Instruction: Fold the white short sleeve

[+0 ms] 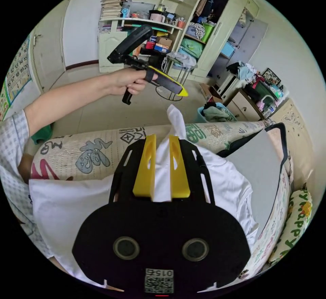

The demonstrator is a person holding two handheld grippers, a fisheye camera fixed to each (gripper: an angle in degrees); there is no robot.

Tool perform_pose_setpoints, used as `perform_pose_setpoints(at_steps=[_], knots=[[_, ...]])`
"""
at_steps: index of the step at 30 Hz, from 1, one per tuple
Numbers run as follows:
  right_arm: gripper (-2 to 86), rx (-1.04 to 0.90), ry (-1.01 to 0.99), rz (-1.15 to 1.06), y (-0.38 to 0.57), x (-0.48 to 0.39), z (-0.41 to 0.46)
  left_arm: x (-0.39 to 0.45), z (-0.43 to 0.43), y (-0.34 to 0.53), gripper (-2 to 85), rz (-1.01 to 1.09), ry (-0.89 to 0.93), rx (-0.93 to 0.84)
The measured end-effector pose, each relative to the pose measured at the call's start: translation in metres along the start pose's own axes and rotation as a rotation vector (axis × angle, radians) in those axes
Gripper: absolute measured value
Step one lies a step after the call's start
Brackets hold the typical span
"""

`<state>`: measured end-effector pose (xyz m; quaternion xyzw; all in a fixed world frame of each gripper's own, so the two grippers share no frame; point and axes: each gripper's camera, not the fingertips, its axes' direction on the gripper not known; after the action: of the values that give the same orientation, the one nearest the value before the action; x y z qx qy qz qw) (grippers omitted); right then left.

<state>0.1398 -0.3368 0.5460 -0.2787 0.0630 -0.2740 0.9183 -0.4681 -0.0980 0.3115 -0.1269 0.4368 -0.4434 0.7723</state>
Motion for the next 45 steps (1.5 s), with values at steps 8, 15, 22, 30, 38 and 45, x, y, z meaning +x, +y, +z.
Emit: perform_pose_setpoints(at_steps=[8,15,22,30,38,45], knots=[[8.9,-0.141,0.070,0.009,-0.046,0.000,0.046,-0.010,0.003,0.045,9.5,0.142,0.116,-0.186],[10.3,-0.179,0.045,0.090,-0.057,0.012,0.053,-0.038,0.001,0.026,0.6,0.074,0.030,0.005],[9.3,-0.121,0.087,0.284,-0.074,0.044,0.051,-0.081,-0.016,0.016,1.4,-0.141,0.166,0.093],[8.4,-0.100,-0.004,0.484,-0.077,0.092,0.062,-0.119,0.007,0.009,7.9,-0.276,0.442,-0.004],[8.7,-0.091,0.004,0.419,-0.085,0.085,0.056,-0.115,0.017,-0.036,5.3,-0.173,0.454,-0.144],[7.9,-0.041,-0.012,0.108,-0.069,-0.001,0.015,-0.131,-0.014,-0.055,-0.4,-0.221,0.488,-0.052]])
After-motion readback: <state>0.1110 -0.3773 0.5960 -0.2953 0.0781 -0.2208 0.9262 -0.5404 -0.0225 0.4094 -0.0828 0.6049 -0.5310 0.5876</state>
